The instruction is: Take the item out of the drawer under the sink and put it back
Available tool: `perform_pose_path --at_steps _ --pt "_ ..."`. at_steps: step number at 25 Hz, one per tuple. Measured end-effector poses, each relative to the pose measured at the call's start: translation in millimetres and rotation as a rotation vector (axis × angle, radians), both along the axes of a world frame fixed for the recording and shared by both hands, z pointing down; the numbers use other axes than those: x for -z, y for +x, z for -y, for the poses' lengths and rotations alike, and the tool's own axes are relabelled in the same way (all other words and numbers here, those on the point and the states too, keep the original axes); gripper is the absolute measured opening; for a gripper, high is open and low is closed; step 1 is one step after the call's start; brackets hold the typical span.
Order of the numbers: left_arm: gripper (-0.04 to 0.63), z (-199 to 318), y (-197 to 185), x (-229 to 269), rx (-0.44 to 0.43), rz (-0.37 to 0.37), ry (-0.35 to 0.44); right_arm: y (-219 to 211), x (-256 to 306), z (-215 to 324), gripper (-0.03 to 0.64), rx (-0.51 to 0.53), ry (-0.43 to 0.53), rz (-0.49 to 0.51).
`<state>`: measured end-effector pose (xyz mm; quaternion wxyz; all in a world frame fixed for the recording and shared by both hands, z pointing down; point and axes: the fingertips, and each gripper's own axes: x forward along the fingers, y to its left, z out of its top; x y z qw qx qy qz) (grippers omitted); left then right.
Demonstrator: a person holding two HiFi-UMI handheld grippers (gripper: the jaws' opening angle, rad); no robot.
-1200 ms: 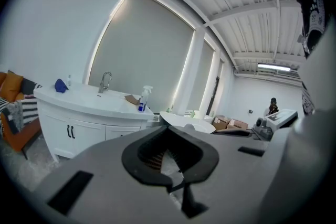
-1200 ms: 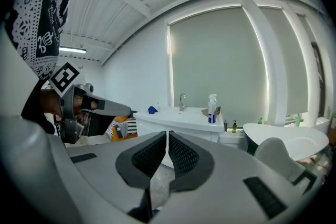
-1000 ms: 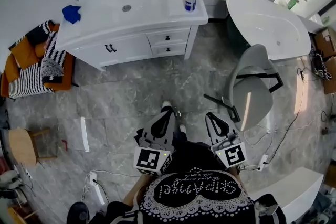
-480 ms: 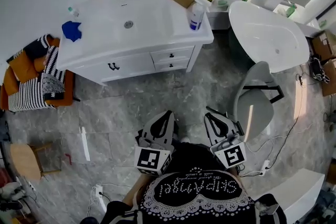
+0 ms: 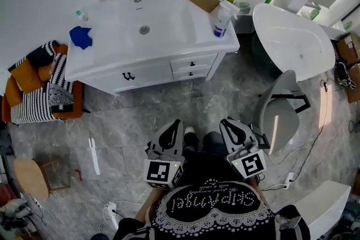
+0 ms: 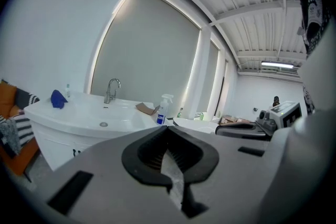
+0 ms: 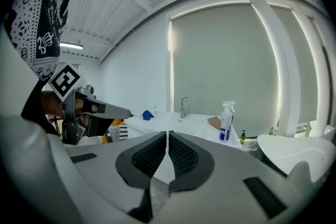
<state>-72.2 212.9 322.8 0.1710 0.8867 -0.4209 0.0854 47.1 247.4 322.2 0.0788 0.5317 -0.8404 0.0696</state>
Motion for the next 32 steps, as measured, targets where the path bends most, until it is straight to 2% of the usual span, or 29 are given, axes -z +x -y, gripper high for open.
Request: perform_pose_path --at_steps 18,32 --pt "0.005 12.3 -45.7 -8.7 0.144 -0.013 -0.043 -35.4 -4.9 30.2 0.026 0.118 -0.023 -0.009" --pt "0.005 49.3 -7.8 -21.8 0.105 -0.02 -0.098 -3.1 -19.9 65.3 0.025 0.089 -0.082 0.003"
